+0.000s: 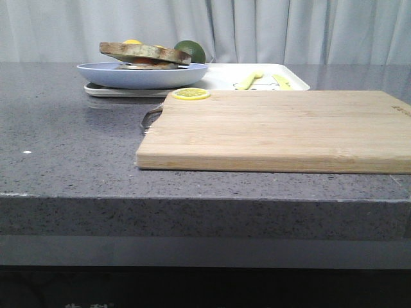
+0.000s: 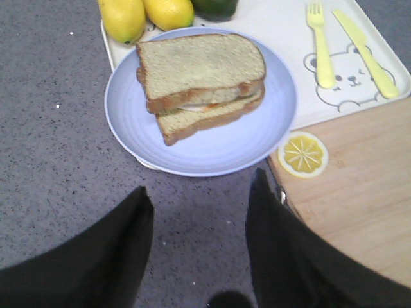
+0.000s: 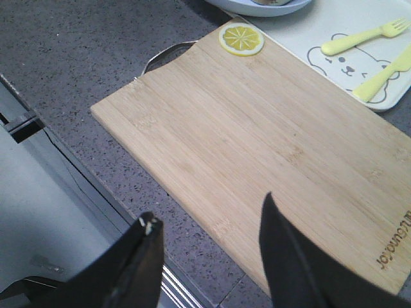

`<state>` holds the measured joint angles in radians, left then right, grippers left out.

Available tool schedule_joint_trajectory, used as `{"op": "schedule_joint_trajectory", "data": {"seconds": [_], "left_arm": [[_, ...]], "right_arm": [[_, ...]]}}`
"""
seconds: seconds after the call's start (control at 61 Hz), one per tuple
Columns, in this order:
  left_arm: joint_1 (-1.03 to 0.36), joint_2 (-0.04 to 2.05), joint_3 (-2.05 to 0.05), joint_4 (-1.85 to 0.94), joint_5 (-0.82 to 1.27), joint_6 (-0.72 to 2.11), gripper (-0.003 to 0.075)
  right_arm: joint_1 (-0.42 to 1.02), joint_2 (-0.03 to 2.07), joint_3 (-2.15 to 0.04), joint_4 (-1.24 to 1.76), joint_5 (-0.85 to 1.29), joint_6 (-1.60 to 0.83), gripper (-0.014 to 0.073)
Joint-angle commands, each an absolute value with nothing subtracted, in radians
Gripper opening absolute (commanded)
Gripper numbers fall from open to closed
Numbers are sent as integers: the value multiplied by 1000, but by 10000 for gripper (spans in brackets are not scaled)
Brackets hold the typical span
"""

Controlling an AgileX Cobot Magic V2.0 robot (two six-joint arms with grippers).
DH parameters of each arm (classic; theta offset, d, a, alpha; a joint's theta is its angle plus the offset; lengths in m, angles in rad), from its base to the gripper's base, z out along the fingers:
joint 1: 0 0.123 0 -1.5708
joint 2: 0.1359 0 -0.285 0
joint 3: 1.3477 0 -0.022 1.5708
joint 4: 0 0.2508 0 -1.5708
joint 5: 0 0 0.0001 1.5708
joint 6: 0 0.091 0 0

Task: Place bread and move sandwich to tray

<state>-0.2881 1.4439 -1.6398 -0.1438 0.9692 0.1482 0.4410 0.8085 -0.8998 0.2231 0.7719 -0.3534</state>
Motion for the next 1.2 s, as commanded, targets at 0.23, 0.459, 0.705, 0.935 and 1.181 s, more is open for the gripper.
{"op": "schedule_joint_trajectory", "data": {"seconds": [0.23,0.459,0.705,0.935,1.181], "left_arm": [[-458,1051,-1176,-116,704,152,339],[-460,846,-925,-116,686,152,339],[-460,707,-800,-116,684,152,339],[-460,689,-789,-114,684,152,310],[-460,689,-789,-56,680,152,35]], "right_arm": [[438,805,-925,218,708,-358,370],[438,805,-925,218,708,-358,370],[438,805,-925,218,707,-358,370],[438,805,-925,218,707,-358,348],[438,805,-925,218,710,-358,-43]]}}
